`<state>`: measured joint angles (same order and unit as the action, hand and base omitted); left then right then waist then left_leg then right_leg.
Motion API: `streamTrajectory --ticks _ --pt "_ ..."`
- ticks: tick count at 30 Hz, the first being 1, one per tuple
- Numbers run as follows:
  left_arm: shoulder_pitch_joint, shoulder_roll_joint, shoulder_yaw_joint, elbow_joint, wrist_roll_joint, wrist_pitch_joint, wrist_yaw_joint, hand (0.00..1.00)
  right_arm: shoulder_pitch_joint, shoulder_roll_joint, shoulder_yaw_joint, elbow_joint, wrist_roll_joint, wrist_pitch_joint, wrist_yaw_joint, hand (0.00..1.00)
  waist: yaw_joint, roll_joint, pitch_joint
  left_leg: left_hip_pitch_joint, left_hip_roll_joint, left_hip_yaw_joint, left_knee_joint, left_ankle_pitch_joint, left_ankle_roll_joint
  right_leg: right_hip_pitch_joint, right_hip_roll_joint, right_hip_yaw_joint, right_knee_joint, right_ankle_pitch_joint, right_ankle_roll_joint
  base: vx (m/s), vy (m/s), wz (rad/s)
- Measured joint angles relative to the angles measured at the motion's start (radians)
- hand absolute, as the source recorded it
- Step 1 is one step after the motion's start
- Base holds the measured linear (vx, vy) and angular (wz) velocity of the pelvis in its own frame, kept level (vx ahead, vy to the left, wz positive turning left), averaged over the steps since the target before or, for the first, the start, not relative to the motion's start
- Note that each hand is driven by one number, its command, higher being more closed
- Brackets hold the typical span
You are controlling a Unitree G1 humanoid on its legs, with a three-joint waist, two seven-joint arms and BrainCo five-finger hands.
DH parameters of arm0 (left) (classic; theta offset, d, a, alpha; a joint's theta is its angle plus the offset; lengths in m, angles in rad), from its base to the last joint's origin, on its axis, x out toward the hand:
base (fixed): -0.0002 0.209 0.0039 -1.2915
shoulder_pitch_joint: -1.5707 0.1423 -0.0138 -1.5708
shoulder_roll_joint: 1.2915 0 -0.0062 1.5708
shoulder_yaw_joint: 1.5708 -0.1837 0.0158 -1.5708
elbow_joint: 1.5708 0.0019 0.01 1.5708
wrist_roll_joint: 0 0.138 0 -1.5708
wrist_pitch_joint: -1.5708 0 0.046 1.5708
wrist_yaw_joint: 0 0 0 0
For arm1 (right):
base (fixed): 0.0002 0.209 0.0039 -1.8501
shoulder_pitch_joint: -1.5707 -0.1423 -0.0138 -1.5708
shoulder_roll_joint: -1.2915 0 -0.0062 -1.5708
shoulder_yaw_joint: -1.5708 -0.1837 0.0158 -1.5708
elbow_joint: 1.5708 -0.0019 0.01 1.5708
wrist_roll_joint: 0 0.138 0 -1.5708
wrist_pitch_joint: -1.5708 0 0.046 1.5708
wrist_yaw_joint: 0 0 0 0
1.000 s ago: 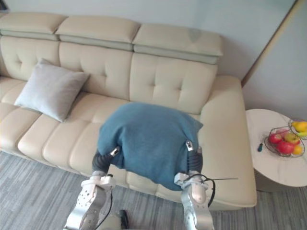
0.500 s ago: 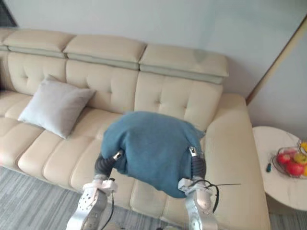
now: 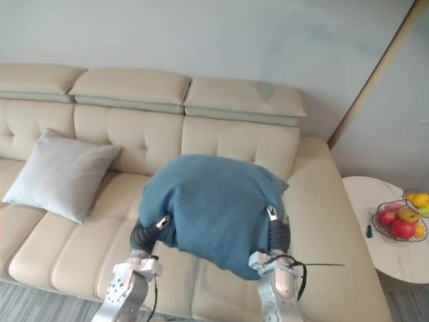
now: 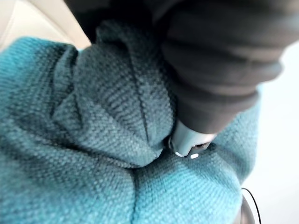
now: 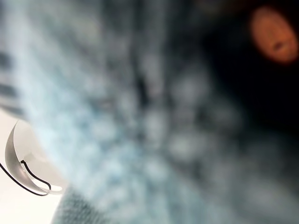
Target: Pick up cushions and gather them together orderly.
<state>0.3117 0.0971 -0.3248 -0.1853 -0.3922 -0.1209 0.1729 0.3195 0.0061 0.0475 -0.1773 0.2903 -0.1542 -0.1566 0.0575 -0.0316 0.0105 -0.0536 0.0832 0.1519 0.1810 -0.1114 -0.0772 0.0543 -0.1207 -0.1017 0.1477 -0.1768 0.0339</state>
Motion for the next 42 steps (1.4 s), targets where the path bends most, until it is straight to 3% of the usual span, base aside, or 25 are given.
streamTrajectory --ticks 5,8,11,12,16,18,21,25,26,28,29,34,37,39,42 --pt "-0.005 0.000 -0.003 0.017 0.041 0.002 0.005 1.00 -0.005 -0.005 -0.004 0.057 -0.100 0.002 -0.027 1.00 -0.001 -0.007 -0.004 0.002 -0.003 -0.002 -0.051 0.033 -0.007 -0.012 0.006 0.004 -0.022 0.013 0.013 -0.02 -0.014 -0.02" --pt "-0.072 0.003 -0.004 0.086 0.058 0.002 0.050 1.00 -0.074 -0.008 0.000 0.126 -0.155 0.006 -0.070 1.00 -0.001 -0.010 0.003 -0.026 0.002 0.000 -0.082 0.063 -0.008 -0.050 0.019 0.006 -0.038 0.037 0.008 -0.06 -0.028 -0.03" --pt "-0.224 0.007 0.015 0.165 0.060 0.002 0.118 1.00 -0.226 -0.012 0.014 0.187 -0.197 0.010 -0.132 1.00 0.000 -0.014 0.028 -0.130 0.017 0.000 -0.079 0.098 -0.004 -0.148 0.034 0.009 -0.036 0.075 0.002 -0.14 -0.014 -0.06" --pt "-0.332 0.010 0.028 0.213 0.060 0.001 0.156 1.00 -0.332 -0.017 0.018 0.217 -0.213 0.010 -0.164 1.00 0.002 -0.009 0.082 -0.158 0.021 0.002 -0.077 0.116 -0.001 -0.185 0.038 0.012 -0.019 0.084 0.001 -0.26 -0.003 -0.06" --pt "-0.703 0.079 0.061 0.328 0.054 -0.001 0.277 1.00 -0.689 -0.094 0.036 0.277 -0.231 0.044 -0.281 1.00 0.008 0.005 0.110 -0.352 0.030 0.008 -0.082 0.183 0.007 -0.433 0.035 0.032 0.076 0.101 0.009 -0.21 0.009 -0.09" --pt "-0.790 0.097 0.065 0.355 0.050 -0.006 0.310 1.00 -0.770 -0.100 0.035 0.278 -0.254 0.046 -0.314 1.00 0.011 0.013 0.117 -0.356 0.028 0.011 -0.107 0.203 0.007 -0.460 0.032 0.034 0.093 0.101 0.010 -0.09 0.019 -0.02" --pt "-0.992 0.133 0.075 0.431 0.034 -0.049 0.346 1.00 -0.965 -0.148 0.027 0.300 -0.294 0.045 -0.377 1.00 0.016 0.022 0.123 -0.422 0.028 0.017 -0.118 0.231 0.007 -0.554 0.030 0.039 0.138 0.097 0.010 -0.06 -0.002 -0.02" --pt "-1.181 0.138 0.100 0.540 0.007 -0.084 0.351 1.00 -1.140 -0.186 -0.012 0.378 -0.333 0.043 -0.418 1.00 0.008 0.039 0.139 -0.461 0.023 0.003 -0.193 0.294 0.003 -0.634 0.030 0.030 0.165 0.099 0.008 -0.05 -0.009 0.08" --pt "-1.244 0.138 0.108 0.586 -0.007 -0.093 0.350 0.00 -1.190 -0.197 -0.017 0.402 -0.334 0.043 -0.435 1.00 0.006 0.043 0.151 -0.475 0.025 0.001 -0.212 0.310 0.000 -0.660 0.031 0.027 0.174 0.099 0.008 -0.04 -0.023 0.05" --pt "-1.318 0.138 0.115 0.663 -0.035 -0.102 0.349 0.00 -1.250 -0.205 -0.027 0.447 -0.334 0.043 -0.447 1.00 0.007 0.046 0.170 -0.493 0.025 0.001 -0.236 0.330 -0.003 -0.693 0.034 0.028 0.184 0.100 0.006 -0.04 -0.024 0.00" --pt "-1.388 0.131 0.140 0.755 -0.054 -0.104 0.345 0.00 -1.318 -0.212 -0.050 0.521 -0.334 0.043 -0.453 0.00 0.002 0.050 0.184 -0.525 0.026 -0.002 -0.258 0.353 -0.004 -0.738 0.036 0.024 0.192 0.104 0.001 -0.03 -0.013 0.01" --pt "-1.534 0.099 0.232 0.989 -0.126 -0.060 0.320 0.00 -1.479 -0.217 -0.125 0.737 -0.312 0.061 -0.442 0.00 -0.001 0.053 0.271 -0.590 0.033 -0.010 -0.283 0.389 -0.013 -0.812 0.046 0.019 0.196 0.118 -0.007 0.00 -0.007 0.01" --pt "-1.553 0.077 0.274 1.050 -0.170 -0.036 0.280 0.00 -1.534 -0.226 -0.185 0.874 -0.188 0.091 -0.392 0.00 -0.003 0.057 0.294 -0.659 0.042 -0.028 -0.282 0.400 -0.029 -0.873 0.051 0.003 0.198 0.122 -0.013 0.02 -0.035 0.10" --pt "-1.567 0.069 0.305 1.096 -0.200 -0.017 0.239 0.00 -1.571 -0.234 -0.194 0.957 -0.073 0.099 -0.354 0.00 -0.004 0.058 0.342 -0.685 0.047 -0.029 -0.282 0.416 -0.042 -0.895 0.055 -0.003 0.198 0.124 -0.017 0.06 -0.047 0.05" --pt "-1.563 0.053 0.311 1.124 -0.202 0.001 0.213 0.00 -1.577 -0.235 -0.192 0.992 -0.001 0.107 -0.317 0.00 -0.005 0.057 0.390 -0.688 0.049 -0.030 -0.282 0.419 -0.046 -0.896 0.061 -0.004 0.198 0.124 -0.017 0.06 -0.051 0.01"
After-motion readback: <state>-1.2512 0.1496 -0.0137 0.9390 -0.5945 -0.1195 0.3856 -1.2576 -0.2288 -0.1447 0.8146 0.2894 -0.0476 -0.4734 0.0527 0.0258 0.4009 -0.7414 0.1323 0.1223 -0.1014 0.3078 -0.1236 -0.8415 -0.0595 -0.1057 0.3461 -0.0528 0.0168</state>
